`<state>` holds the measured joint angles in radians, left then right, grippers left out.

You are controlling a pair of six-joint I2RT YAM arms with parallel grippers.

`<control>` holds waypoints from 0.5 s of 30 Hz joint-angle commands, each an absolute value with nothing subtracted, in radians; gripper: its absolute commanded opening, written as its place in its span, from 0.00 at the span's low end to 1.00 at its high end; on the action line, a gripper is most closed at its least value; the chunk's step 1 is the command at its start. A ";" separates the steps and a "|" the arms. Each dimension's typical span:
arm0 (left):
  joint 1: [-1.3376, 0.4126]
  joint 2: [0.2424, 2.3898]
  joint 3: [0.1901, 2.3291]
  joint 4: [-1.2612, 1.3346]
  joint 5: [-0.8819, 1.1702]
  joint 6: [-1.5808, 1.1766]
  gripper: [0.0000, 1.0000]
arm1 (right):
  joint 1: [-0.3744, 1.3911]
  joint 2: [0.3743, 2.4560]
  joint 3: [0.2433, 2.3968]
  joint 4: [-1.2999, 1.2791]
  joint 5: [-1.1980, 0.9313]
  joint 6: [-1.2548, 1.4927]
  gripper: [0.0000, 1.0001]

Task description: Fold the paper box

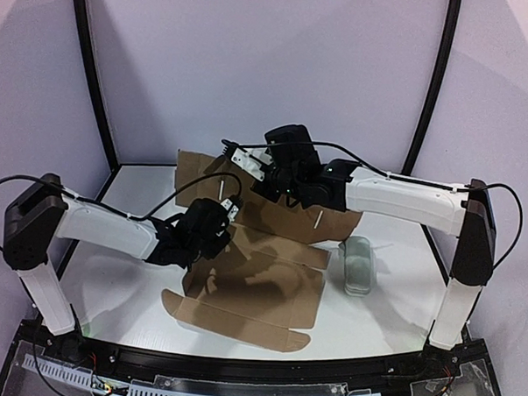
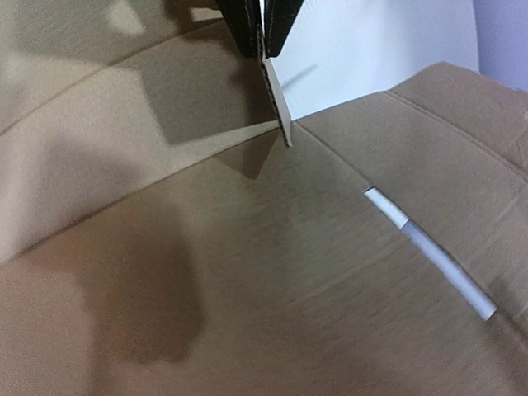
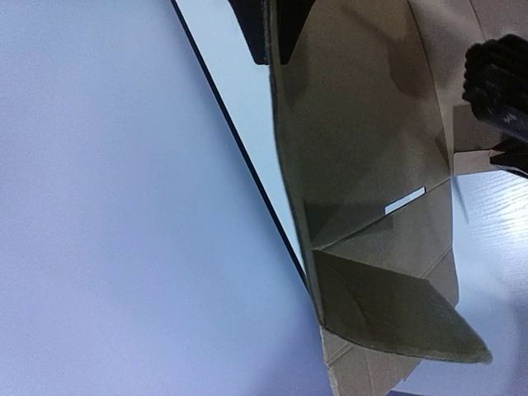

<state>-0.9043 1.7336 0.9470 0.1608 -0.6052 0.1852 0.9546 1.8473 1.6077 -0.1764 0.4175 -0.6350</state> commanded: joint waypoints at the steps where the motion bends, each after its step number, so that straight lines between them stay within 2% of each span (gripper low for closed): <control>1: -0.945 1.745 1.004 0.180 -0.628 0.243 0.10 | 0.974 1.867 1.595 -0.095 0.383 -0.609 0.00; 3: -0.945 1.733 0.997 0.187 -0.653 0.243 0.14 | 0.974 1.866 1.595 -0.094 0.393 -0.609 0.00; 5: -0.944 1.716 0.972 0.203 -0.697 0.230 0.25 | 0.972 1.864 1.591 -0.092 0.403 -0.621 0.00; 6: -0.945 1.698 0.959 0.231 -0.708 0.226 0.37 | 0.972 1.864 1.589 -0.091 0.407 -0.626 0.00; 9: -0.945 1.646 0.901 0.263 -0.752 0.179 0.57 | 0.963 1.866 1.588 -0.091 0.424 -0.643 0.00; 11: -0.944 1.560 0.862 0.257 -0.760 0.134 0.81 | 0.956 1.867 1.584 -0.097 0.421 -0.646 0.00; 13: -0.944 1.502 0.829 0.255 -0.760 0.095 0.90 | 0.952 1.866 1.576 -0.096 0.418 -0.657 0.00; 14: -0.942 1.436 0.771 0.253 -0.755 0.072 0.98 | 0.951 1.864 1.567 -0.094 0.410 -0.672 0.00; 15: -0.940 1.361 0.748 0.258 -0.752 0.062 0.98 | 0.950 1.864 1.560 -0.093 0.400 -0.679 0.00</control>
